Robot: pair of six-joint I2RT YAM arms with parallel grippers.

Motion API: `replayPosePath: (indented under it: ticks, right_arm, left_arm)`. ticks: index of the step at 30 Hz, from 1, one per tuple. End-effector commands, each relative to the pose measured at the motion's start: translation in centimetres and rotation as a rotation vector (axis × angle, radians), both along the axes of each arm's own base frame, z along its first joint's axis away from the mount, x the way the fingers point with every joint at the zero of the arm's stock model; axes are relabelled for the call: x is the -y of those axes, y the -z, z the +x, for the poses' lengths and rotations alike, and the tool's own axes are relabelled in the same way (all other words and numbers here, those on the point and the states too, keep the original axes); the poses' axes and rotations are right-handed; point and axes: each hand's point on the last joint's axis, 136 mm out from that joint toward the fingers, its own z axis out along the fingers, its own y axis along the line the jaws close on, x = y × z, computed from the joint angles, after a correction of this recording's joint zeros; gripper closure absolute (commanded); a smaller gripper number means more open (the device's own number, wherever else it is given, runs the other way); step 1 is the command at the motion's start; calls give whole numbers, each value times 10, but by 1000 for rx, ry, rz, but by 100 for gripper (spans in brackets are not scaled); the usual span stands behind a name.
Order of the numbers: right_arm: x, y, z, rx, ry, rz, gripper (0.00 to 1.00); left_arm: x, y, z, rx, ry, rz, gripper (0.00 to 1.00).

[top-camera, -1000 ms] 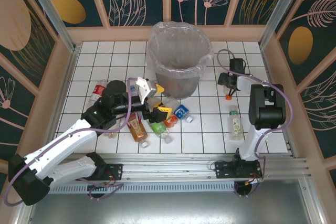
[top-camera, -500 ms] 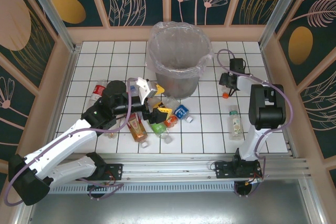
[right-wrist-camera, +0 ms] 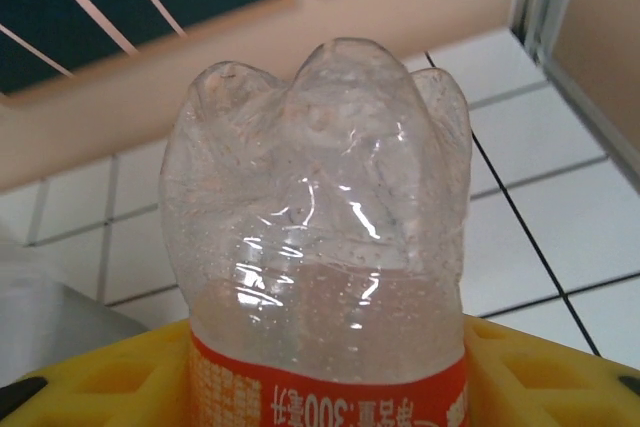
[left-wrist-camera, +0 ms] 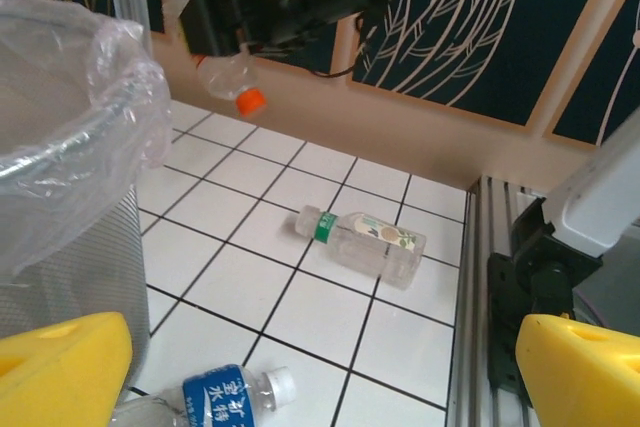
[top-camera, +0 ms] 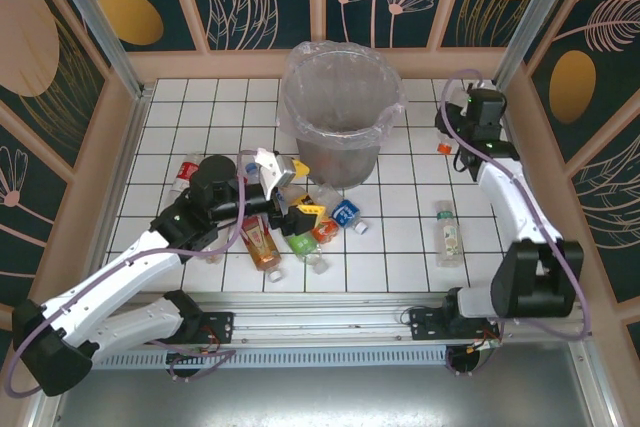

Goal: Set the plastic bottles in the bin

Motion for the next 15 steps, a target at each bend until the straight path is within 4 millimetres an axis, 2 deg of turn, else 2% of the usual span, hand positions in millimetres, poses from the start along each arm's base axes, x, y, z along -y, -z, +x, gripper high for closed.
replayPosePath:
  ticks: [1, 7, 15]
  right_arm:
    - [-17, -34, -16, 55, -56, 13, 44]
    - [-50, -107, -36, 203, -155, -2, 45]
    - [-110, -168, -47, 337, -322, 2, 45]
  left_arm:
    - [-6, -6, 2, 59, -38, -14, 1]
    - [-16, -16, 7, 97, -103, -37, 2]
    - [-25, -22, 12, 134, -170, -52, 2]
